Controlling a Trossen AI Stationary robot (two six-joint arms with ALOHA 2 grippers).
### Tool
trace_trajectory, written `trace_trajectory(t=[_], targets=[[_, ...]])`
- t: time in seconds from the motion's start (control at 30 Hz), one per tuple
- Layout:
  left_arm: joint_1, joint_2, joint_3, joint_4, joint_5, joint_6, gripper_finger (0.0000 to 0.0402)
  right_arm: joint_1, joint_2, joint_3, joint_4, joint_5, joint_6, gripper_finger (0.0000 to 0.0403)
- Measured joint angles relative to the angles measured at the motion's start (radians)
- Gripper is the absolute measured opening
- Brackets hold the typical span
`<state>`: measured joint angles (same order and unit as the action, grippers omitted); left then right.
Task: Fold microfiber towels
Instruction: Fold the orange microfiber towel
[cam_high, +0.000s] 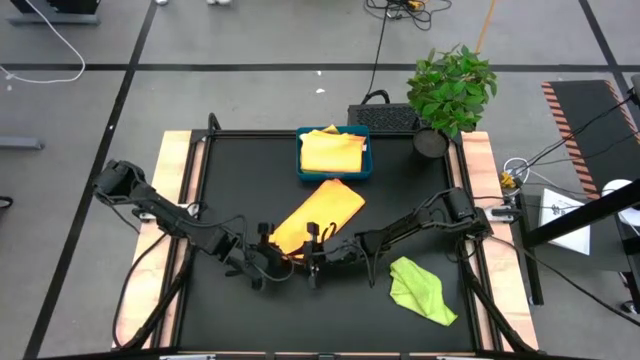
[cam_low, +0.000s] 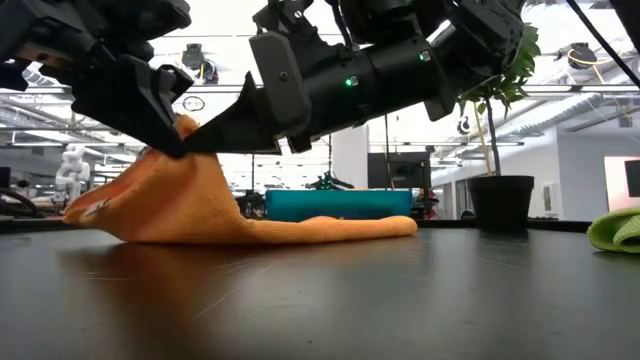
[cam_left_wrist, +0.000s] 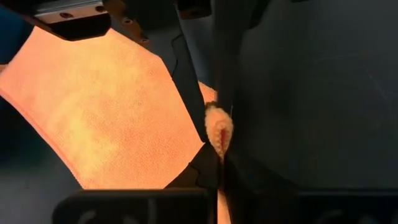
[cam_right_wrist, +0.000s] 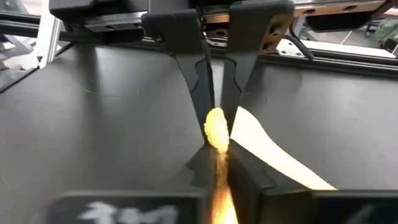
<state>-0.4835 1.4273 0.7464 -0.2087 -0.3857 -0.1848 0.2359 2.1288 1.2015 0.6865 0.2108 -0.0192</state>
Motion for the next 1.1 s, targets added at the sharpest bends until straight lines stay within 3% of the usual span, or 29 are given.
trace_trajectory(t=[0.17,0.5,0.7,0.87,1.1], targets=[[0.001,0.000,0.000,-0.013,0.031,0.032,0.0013,0.000,0.000,0.000,-0.007,0.000,-0.015,0.0009],[-0.026,-0.037,0.003,-0.205,0.022,-0.090,0.0155,-0.006,0.004,-0.001,-0.015,0.005,0.013,0.0002],[-0.093,-0.037,-0.032,-0.234,0.021,-0.205,0.0212,-0.011,0.004,-0.001,0.011,0.005,0.015,0.0001],[-0.152,-0.035,-0.092,-0.235,-0.031,-0.322,0.0231,-0.013,0.004,-0.001,0.029,0.003,0.026,0.0001],[-0.155,-0.035,-0.191,-0.196,-0.121,-0.442,0.0232,-0.012,0.003,-0.001,0.050,0.002,0.026,0.0001]])
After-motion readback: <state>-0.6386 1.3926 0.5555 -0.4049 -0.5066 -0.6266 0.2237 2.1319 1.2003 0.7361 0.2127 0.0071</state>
